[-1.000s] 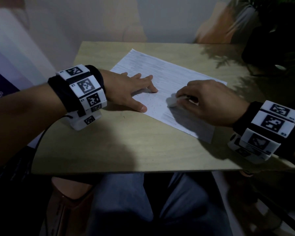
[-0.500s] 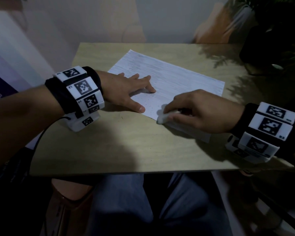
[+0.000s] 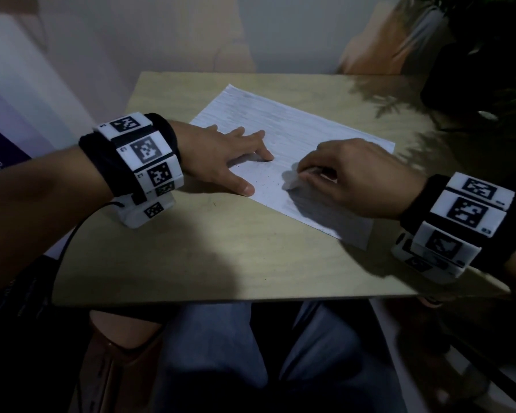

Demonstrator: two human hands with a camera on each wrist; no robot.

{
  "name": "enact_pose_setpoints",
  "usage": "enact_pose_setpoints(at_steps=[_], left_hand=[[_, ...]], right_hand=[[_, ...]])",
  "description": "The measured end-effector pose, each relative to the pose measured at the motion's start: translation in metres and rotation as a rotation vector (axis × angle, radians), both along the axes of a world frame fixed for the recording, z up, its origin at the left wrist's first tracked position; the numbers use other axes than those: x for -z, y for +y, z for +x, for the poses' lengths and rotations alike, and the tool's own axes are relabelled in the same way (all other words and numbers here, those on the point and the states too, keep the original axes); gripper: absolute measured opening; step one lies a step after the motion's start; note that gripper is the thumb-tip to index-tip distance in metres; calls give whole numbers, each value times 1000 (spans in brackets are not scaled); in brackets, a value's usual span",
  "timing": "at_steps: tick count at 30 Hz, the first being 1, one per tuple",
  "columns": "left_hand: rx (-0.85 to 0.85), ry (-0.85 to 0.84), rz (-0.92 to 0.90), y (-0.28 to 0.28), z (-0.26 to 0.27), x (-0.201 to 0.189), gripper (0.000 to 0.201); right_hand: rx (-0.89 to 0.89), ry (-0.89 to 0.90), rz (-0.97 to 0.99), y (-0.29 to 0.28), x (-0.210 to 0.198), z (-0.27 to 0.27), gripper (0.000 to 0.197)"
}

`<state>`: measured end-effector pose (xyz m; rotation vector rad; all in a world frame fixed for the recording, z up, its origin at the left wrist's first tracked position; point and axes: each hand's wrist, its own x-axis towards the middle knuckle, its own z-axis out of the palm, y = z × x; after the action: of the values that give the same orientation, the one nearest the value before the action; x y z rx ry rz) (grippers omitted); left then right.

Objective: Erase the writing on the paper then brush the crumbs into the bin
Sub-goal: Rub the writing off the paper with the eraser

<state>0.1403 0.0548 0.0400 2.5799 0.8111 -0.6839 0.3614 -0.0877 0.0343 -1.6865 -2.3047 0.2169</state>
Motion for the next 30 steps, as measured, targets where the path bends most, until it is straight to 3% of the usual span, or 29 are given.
enact_pose_setpoints(at_steps=[4,7,9,12,16,21,26,30], left_hand=[[0,1,-2,0,0,0,79],[1,2,2,0,-1,0,79],[2,7,3,0,0,-1,79],[4,6,1,0,0,-1,79],[3,2,4,0,-1,0,79],[9,3,10,-1,0,-1,81],[7,3,9,-1,0,0,80],[8,6,10,0,1,0,81]], right_hand=[[-118,29,-70,-5,-1,-6,38],[-87,114,-123,-3,-3,-7,43],[-14,30,-41,2,-1,-6,52],[-24,-50,26,4,0,-8,49],[-138,111,-123,0,-2,-13,47],[-3,-11,-16,11,1,-10,41],[-144,98,-152,6,-3,-18,37],[-2,-21,-45,13,1,-14,37]])
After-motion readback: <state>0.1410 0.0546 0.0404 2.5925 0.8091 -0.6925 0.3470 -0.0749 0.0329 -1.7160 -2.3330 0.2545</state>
